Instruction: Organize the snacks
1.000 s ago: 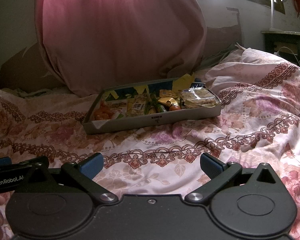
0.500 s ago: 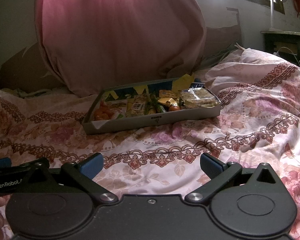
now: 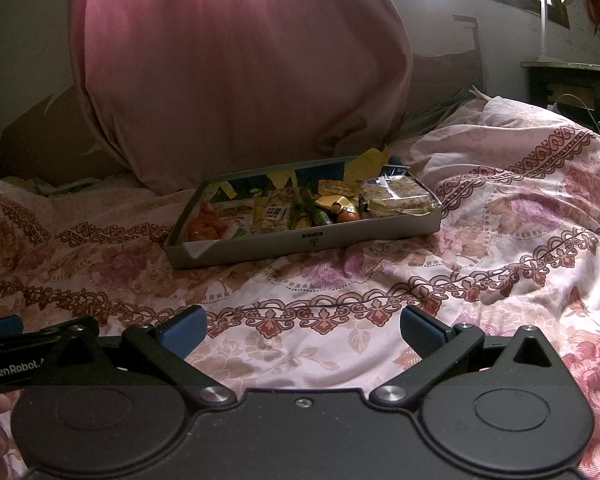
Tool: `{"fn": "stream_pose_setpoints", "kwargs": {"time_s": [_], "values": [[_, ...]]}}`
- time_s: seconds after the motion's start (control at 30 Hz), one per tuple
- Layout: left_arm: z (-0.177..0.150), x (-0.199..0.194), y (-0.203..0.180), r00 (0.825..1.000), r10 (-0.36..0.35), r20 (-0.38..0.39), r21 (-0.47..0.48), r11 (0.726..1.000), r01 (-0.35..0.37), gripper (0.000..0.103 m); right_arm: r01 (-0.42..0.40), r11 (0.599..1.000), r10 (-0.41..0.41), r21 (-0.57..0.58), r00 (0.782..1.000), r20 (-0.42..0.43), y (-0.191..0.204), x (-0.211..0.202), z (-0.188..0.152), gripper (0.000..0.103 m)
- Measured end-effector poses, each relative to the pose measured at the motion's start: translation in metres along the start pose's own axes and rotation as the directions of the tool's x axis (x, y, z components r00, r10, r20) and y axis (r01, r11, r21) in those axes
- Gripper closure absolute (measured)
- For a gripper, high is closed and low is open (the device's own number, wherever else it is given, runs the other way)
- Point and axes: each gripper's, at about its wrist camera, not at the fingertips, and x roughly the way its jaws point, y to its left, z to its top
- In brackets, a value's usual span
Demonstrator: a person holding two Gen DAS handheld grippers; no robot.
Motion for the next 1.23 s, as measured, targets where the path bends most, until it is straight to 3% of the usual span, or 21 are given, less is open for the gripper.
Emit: {"fn": "stream_pose_setpoints", "kwargs": {"time_s": [0.6,1.23], "values": [[-0.0010,-0.0003,0.0031,1.000,0.000,-0.014,-0.042,0.999,0.000,0.000,0.000,1.000,0.000,0.000,1.000,-0.001,0.0002,0.0002,0.0003,0.001],[-0.0015,-0.0014,-0.0005,1.000,0.011,0.009,-0.008,1.000,-0.011,0.000,0.000,1.000,0.000,-0.002,1.000,-0.013,0.0002,0.0018,-0.0030,0.001]]}}
